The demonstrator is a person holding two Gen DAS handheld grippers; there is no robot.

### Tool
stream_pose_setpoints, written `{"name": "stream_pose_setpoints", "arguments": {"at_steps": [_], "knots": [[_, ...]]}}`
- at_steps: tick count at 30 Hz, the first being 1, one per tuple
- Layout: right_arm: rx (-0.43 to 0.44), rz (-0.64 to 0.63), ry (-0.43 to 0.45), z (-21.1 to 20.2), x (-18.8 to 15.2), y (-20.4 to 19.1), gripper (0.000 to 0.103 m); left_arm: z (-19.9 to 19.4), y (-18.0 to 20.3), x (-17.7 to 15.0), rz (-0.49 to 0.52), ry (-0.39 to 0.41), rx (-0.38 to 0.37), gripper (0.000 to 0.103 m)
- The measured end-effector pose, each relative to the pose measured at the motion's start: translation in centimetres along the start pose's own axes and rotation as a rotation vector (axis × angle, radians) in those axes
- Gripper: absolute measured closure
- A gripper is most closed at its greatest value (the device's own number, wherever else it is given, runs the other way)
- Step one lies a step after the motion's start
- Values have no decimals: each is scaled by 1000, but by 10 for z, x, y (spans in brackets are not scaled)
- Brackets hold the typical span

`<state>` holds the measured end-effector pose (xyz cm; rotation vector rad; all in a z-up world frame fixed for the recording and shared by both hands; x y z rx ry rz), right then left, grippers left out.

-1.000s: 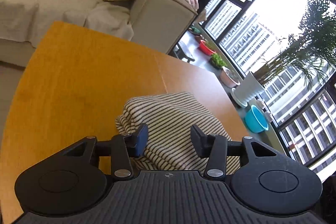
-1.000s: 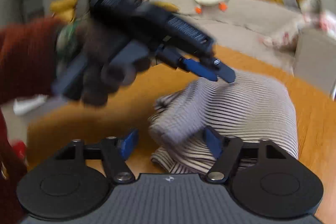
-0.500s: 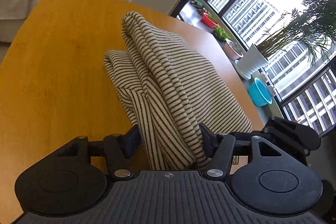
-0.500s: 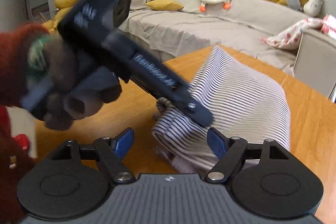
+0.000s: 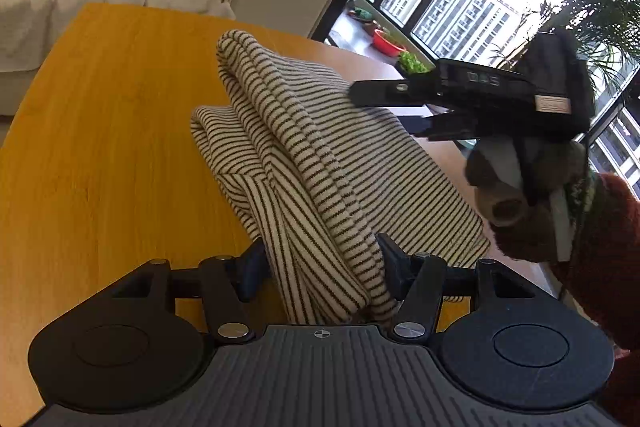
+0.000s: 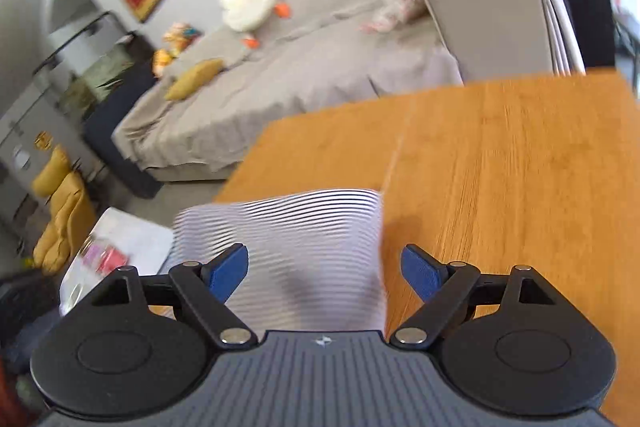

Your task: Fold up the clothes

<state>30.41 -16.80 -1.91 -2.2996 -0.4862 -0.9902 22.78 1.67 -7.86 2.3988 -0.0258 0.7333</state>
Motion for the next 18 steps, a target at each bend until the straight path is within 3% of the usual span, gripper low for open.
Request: {"name": "stream_pose_setpoints", "arguments": {"at_steps": [2, 5, 9, 11, 13, 18], "knots": [[32, -19, 26, -2, 1, -7, 30, -1, -2, -2, -1, -2, -5, 39], [79, -48, 65, -6, 2, -18, 38, -3, -5, -6, -10, -19, -30, 37], [142, -87, 117, -12, 4, -32, 40, -4, -4, -9, -7, -33, -50, 36], [65, -136, 79, -13, -8, -26, 40, -2, -3, -9, -12, -35, -60, 36], [-95, -162, -42, 3, -30, -6, 41, 3, -1, -8, -16, -32, -64, 36], [-133, -141, -66, 5, -44, 2, 37, -4, -1, -4, -28, -31, -56, 35]]}}
Point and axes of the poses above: each gripper's, at about its wrist camera, not at the fingertips, and z roughly the way its jaws point, y to its right, x to its top, the point moved 9 cm from there along z, roughly the way its jaws point, and after that the axes turned 12 degrees about -z, right-handed, at the moved point
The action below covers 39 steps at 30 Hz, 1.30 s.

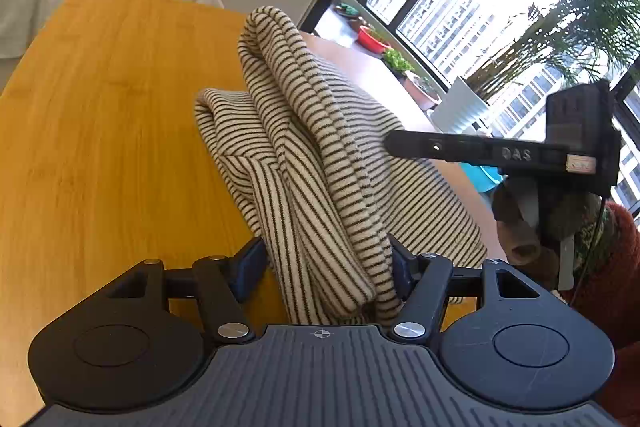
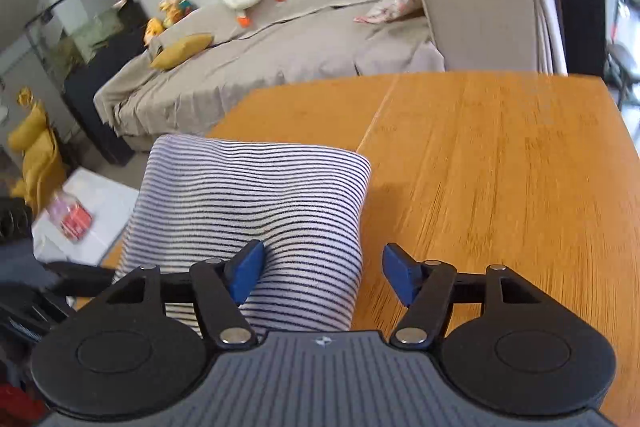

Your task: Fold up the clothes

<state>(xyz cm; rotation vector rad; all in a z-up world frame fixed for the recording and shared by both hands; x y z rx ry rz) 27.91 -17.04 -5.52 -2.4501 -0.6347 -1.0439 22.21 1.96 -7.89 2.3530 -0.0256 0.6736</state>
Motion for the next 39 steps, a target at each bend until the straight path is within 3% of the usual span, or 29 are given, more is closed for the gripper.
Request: {"name": "stream_pose_setpoints", "arguments": {"at_steps": [6, 8, 12, 16, 22, 29, 36, 39], "knots": [[2, -26, 1, -10, -11, -8, 31, -20, 7, 20, 18, 50, 18, 35], [27, 29, -1, -13, -16, -6, 26, -16, 8, 19, 24, 42, 18, 45], [142, 164, 8, -10, -24, -13, 32, -10, 10, 18, 37, 25, 20, 56], [102, 75, 38, -13, -17, -24, 35, -3, 12, 17, 51, 8, 22, 56], [78, 64, 16, -11, -25, -20, 34, 0, 12, 13, 56, 11, 40, 50], [85, 106, -14, -12, -34, -17, 17, 3, 9, 12, 33, 9, 41, 41], [108, 141, -17, -10, -35, -17, 17, 5, -3, 13, -5, -3, 45, 25], [117, 127, -18, -11, -33, -21, 22, 9, -7, 10, -61, -26, -5, 22]]}}
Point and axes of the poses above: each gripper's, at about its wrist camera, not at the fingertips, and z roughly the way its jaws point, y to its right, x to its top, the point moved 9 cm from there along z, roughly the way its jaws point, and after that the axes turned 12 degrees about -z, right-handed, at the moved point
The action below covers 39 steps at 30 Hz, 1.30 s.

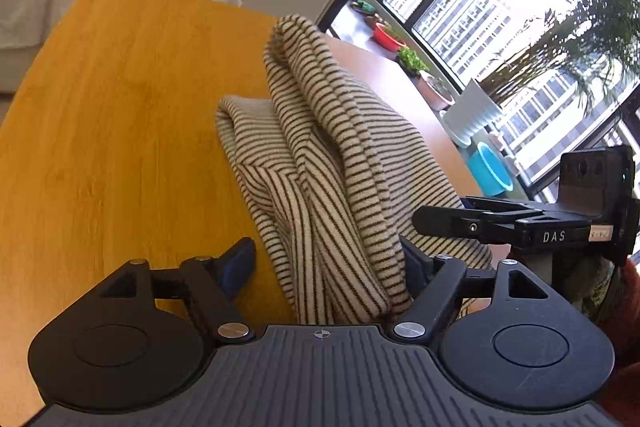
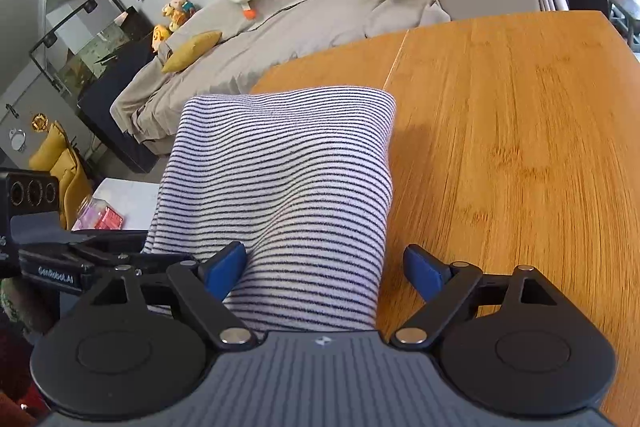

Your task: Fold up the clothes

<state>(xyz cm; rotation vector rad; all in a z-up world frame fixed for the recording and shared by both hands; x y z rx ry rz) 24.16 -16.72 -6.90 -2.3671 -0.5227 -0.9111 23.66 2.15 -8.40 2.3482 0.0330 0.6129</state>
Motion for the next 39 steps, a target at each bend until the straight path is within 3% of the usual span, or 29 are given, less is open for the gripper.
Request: {"name": "stream_pose_setpoints", "arguments": {"at_steps": [1, 6, 10, 12, 17, 21, 25, 28, 30, 31, 33, 35, 36, 39], "knots": [[3, -5, -1, 0, 1, -1, 29, 2, 1, -1, -4, -5, -16, 24], [0, -34, -11, 21, 21, -8, 30, 1, -4, 11, 7, 36, -4, 33], [-6, -105, 25, 51, 62, -15, 34, -7, -23, 65, 12, 123, 28, 51], [-10, -142, 44, 66, 83, -19, 37, -11, -32, 92, 16, 168, 44, 51], [-69, -169, 79, 112, 121, -12, 38, -30, -32, 114, 73, 233, 72, 45], [-84, -161, 91, 120, 124, -4, 31, -45, -31, 131, 120, 284, 94, 37], [-129, -234, 86, 108, 116, -10, 24, -61, -30, 147, 168, 335, 116, 38], [-165, -285, 86, 101, 114, -16, 23, -74, 6, 172, 238, 427, 44, 37], [-193, -324, 87, 99, 112, -21, 23, -64, 26, 185, 271, 434, -25, 36], [-209, -346, 88, 97, 111, -25, 23, -51, 23, 187, 265, 402, -23, 36], [-242, -389, 94, 92, 109, -34, 23, -20, 11, 189, 242, 323, 0, 37], [-279, -451, 123, 83, 109, -48, 23, 11, -22, 184, 200, 256, 97, 50], [-272, -483, 154, 78, 111, -60, 26, 22, -38, 180, 178, 238, 132, 51], [-191, -553, 214, 70, 111, -99, 30, 23, -51, 180, 136, 270, 82, 50]]}}
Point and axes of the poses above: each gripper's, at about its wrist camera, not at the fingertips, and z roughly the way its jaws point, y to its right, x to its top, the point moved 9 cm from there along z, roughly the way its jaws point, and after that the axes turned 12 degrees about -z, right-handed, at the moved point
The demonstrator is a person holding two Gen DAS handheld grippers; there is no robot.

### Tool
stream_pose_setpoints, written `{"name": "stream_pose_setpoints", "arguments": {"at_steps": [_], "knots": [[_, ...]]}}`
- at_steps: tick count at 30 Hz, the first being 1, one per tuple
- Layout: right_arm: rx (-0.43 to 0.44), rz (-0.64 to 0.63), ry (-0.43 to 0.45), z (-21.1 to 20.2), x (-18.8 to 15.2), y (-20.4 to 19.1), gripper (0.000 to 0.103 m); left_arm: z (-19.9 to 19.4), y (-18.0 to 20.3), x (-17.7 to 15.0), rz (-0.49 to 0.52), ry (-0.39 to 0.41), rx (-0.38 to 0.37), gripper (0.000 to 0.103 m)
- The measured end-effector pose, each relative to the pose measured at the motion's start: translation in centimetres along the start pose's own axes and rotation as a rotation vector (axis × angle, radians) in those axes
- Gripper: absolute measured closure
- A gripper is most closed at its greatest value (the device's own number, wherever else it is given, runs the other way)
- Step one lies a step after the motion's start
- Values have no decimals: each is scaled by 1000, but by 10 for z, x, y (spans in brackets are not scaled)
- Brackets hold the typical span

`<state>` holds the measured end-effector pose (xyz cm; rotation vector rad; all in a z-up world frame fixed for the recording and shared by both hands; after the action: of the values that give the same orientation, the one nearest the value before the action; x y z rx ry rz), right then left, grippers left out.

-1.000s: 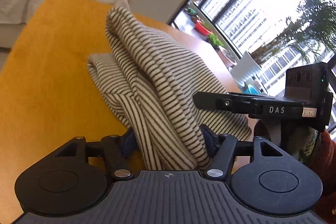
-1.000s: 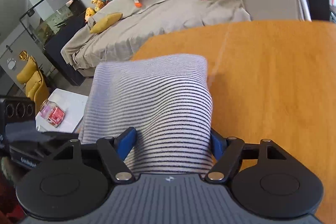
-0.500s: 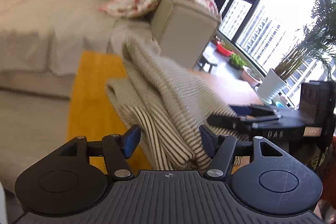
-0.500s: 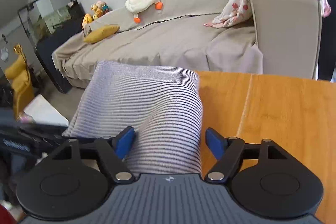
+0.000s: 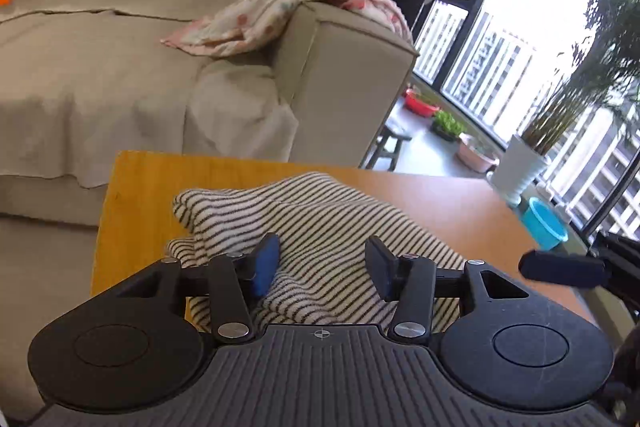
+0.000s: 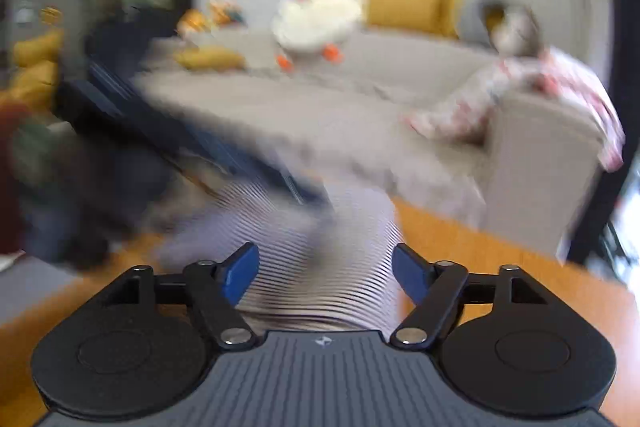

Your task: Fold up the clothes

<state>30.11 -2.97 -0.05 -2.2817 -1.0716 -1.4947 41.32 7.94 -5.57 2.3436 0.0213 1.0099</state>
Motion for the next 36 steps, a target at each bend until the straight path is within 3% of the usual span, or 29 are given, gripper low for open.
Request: {"name": "stream_pose_setpoints", "arguments": {"at_steps": [2, 4, 6, 8, 10, 12, 14, 19, 25, 30, 34, 36], "knots": [[87, -2, 2, 4, 7, -23, 30, 0, 0, -1, 31, 3, 6, 50], [183, 46, -107, 29, -9, -41, 31, -2, 2, -3, 82, 9, 26, 50], [171, 30, -112, 38, -20, -49, 27, -17, 7, -3, 97, 31, 68, 49], [177, 33, -106, 27, -19, -46, 27, -41, 12, -3, 57, 60, 110, 34], [182, 37, -93, 10, -18, -40, 28, -57, 9, -15, 26, 49, 129, 27], [182, 69, -72, -13, -17, -25, 28, -73, 6, -28, -4, 35, 146, 34], [169, 163, -52, -29, -18, 2, 28, -76, 0, -45, -20, 4, 132, 52], [80, 371, -69, -16, -40, 63, 29, -78, -13, -61, -68, -2, 91, 54], [160, 590, -129, 40, -68, 76, 34, -61, -11, -59, -35, 8, 68, 54], [121, 398, -86, 18, -37, 70, 36, -41, -9, -48, -8, 18, 41, 52], [66, 429, -162, 27, -68, 74, 35, -42, -13, -50, -81, 44, 65, 36], [44, 463, -178, 28, -79, 76, 28, -54, -12, -53, -126, 79, 111, 34]]}}
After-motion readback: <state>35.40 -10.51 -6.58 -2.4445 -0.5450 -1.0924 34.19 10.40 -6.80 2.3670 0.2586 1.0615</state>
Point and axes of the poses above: each gripper's, at about its wrist camera, not at the fingertips, and z roughly the way its jaws point, y to its right, x to its top, the point moved 9 cm from there along z, roughly the way its jaws point, and after that the axes turned 12 degrees about -z, right-handed, at the moved point
